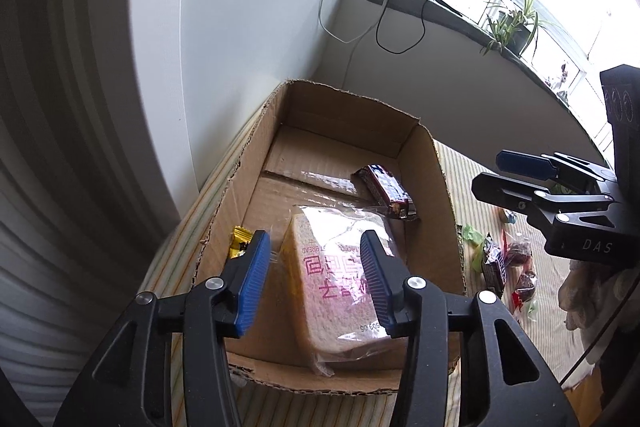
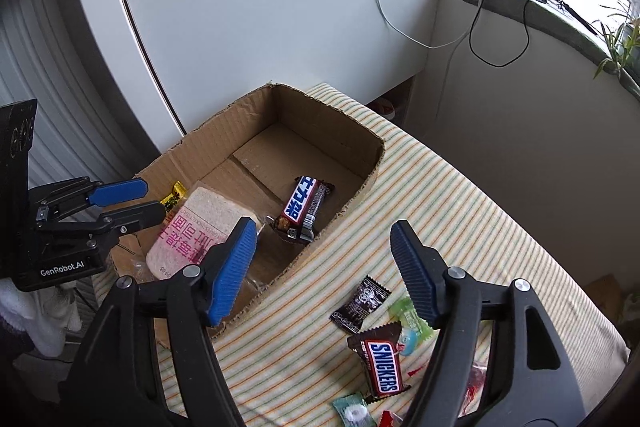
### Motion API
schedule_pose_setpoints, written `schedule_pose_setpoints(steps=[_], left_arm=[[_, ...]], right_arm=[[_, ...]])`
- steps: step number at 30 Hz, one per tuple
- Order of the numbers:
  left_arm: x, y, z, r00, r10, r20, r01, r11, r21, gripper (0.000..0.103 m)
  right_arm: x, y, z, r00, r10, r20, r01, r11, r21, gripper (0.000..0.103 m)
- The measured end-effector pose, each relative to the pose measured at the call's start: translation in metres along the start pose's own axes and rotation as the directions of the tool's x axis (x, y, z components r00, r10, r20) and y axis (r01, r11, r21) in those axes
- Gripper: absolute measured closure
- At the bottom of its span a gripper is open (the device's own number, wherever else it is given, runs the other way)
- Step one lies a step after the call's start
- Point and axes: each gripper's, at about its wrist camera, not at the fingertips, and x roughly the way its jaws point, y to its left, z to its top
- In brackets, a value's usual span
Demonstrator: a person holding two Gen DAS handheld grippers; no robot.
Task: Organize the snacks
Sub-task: 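Move the left tool to the Snickers bar and close on it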
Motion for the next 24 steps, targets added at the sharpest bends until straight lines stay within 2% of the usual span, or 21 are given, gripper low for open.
schedule_pose_setpoints(steps=[14,24], left_arm=[[-0.025,-0.031,-0.02,0.996,-0.072,0.057,0.07,0.997,0.031,0.057],[-0.025,-0.077,-0.037,0.994,-0.106,0.025,0.104,0.991,0.084,0.057]], right_arm=[[-0.077,-0.056,-0.064,0.993,-0.052,0.105,0.037,0.99,0.138,0.031],[-0.106,-0.102,-0.125,0.995,-0.082,0.055,0.064,0.96,0.273,0.03]])
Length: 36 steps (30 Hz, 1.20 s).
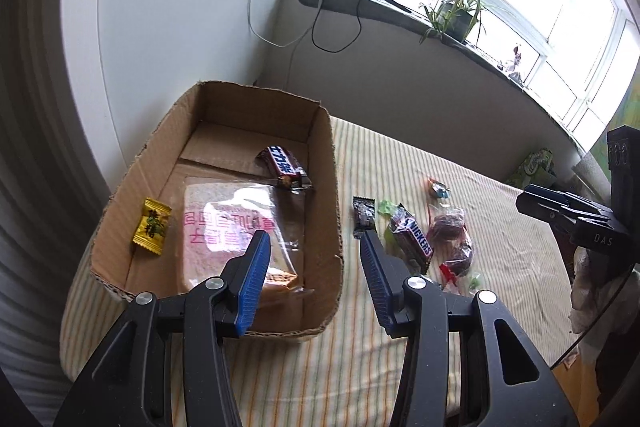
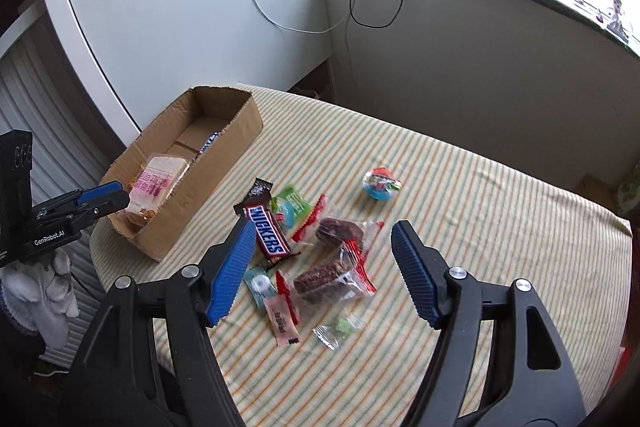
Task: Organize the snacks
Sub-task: 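Move the left tool to the Snickers bar and close on it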
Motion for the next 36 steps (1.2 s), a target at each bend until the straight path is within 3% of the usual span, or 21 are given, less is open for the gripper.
schedule_pose_setpoints(steps=[11,22,36], left_arm=[[0.022,-0.044,-0.018,0.995,-0.055,-0.079,0.058,0.998,0.034,0.057],[0.055,-0.073,-0.015,0.986,-0.09,-0.143,0.093,0.996,0.016,0.057],[0.104,-0.07,-0.003,0.968,-0.128,-0.217,0.1,0.986,-0.134,0.053]], right_arm=[[0.016,-0.037,-0.036,0.993,0.068,-0.091,-0.053,0.985,0.165,0.03],[0.061,-0.04,-0.048,0.961,0.199,-0.194,-0.119,0.925,0.362,0.03],[0.101,-0.037,-0.041,0.951,0.214,-0.224,-0.088,0.881,0.465,0.031]])
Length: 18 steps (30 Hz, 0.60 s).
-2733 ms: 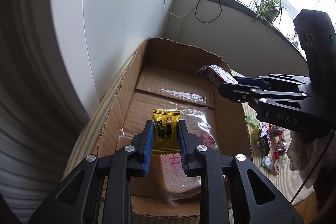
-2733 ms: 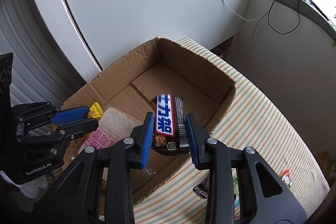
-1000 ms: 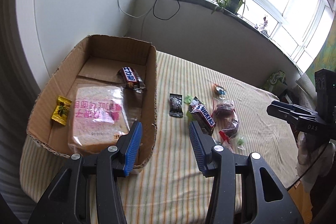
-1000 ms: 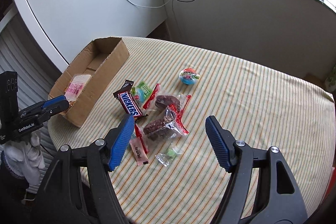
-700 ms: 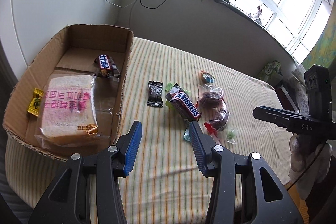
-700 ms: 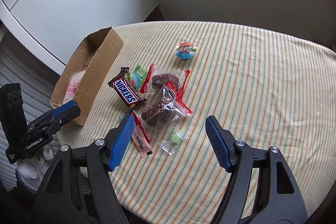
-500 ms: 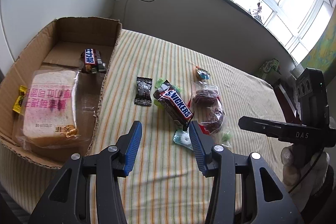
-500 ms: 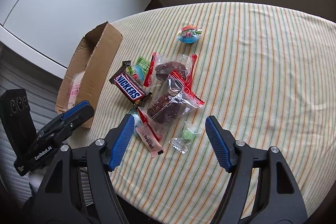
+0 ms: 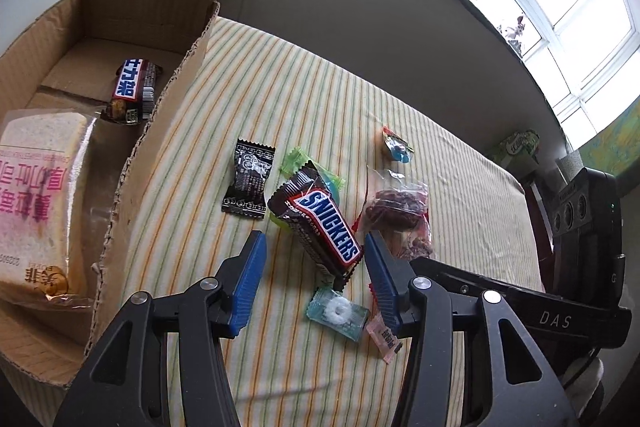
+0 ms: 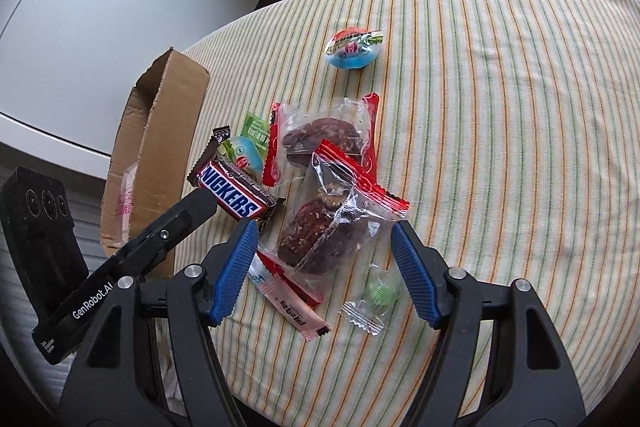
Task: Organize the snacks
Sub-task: 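Move the left tool to the Snickers bar and close on it, then carry the Snickers into the box with the left tool while the right tool grasps the brownie bag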
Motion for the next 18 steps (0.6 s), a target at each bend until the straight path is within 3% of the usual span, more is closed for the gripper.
schedule_pose_setpoints(steps=[10,13,18], left_arm=[[0.024,0.007,0.005,0.999,0.0,-0.033,-0.002,0.998,-0.064,0.053],[0.026,0.004,0.004,1.0,0.017,-0.025,-0.018,0.999,-0.04,0.054],[0.02,0.003,0.001,1.0,0.016,-0.013,-0.017,0.999,-0.029,0.069]], right_arm=[[0.003,0.0,0.003,0.999,-0.041,-0.003,0.041,0.999,-0.028,0.042],[0.005,0.004,0.003,0.999,-0.051,-0.004,0.051,0.997,-0.052,0.045],[0.006,0.003,0.003,1.0,-0.021,-0.005,0.021,0.999,-0.046,0.052]])
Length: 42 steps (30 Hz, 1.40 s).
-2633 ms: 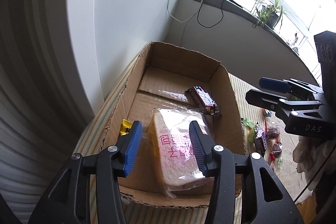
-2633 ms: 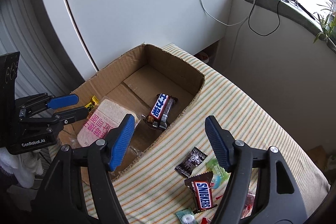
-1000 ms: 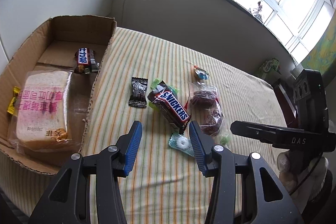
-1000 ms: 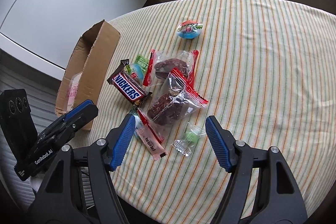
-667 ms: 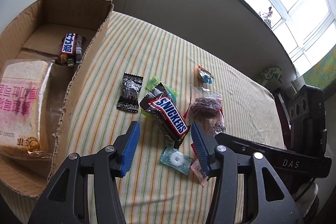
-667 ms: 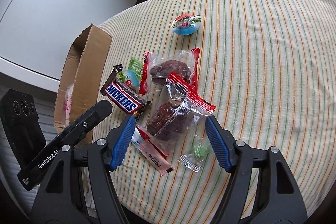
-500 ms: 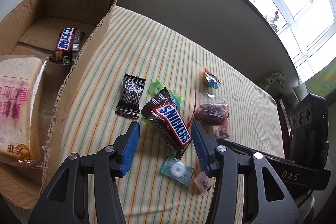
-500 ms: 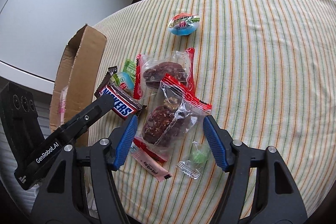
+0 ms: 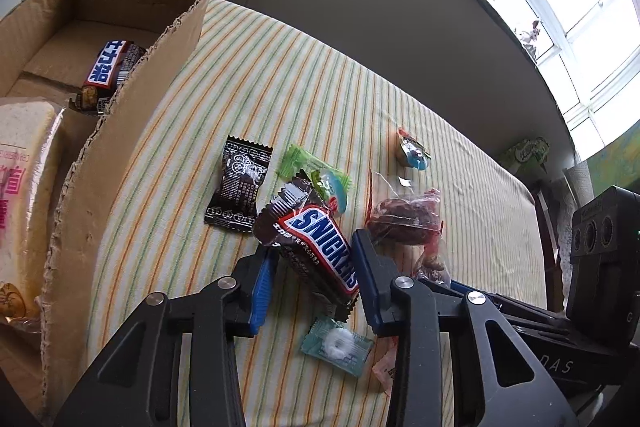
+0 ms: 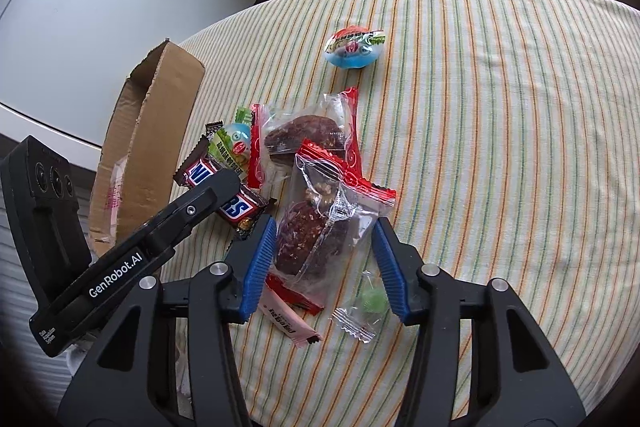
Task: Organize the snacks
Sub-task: 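Carry the Snickers into the box with the left tool while the right tool grasps the brownie bag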
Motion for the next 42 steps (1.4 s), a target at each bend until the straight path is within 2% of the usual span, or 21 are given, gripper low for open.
schedule_pose_setpoints(steps=[14,22,32,42], left_arm=[[-0.014,0.002,-0.003,1.0,0.003,0.031,-0.004,1.0,0.026,0.081],[-0.018,0.0,-0.007,0.999,0.002,0.048,-0.004,0.999,0.038,0.082],[-0.04,-0.001,-0.005,0.996,-0.014,0.086,0.01,0.999,0.047,0.082],[-0.087,0.018,0.013,0.985,-0.009,0.172,0.0,0.999,0.053,0.082]], right_arm=[[-0.032,-0.014,-0.012,0.998,0.023,0.051,-0.022,1.0,-0.019,0.065],[-0.049,-0.018,-0.016,0.996,0.017,0.092,-0.015,1.0,-0.021,0.067],[-0.077,0.01,-0.007,0.987,0.011,0.158,0.006,0.994,-0.106,0.067],[-0.073,0.062,0.013,0.984,0.034,0.177,0.001,0.981,-0.195,0.067]])
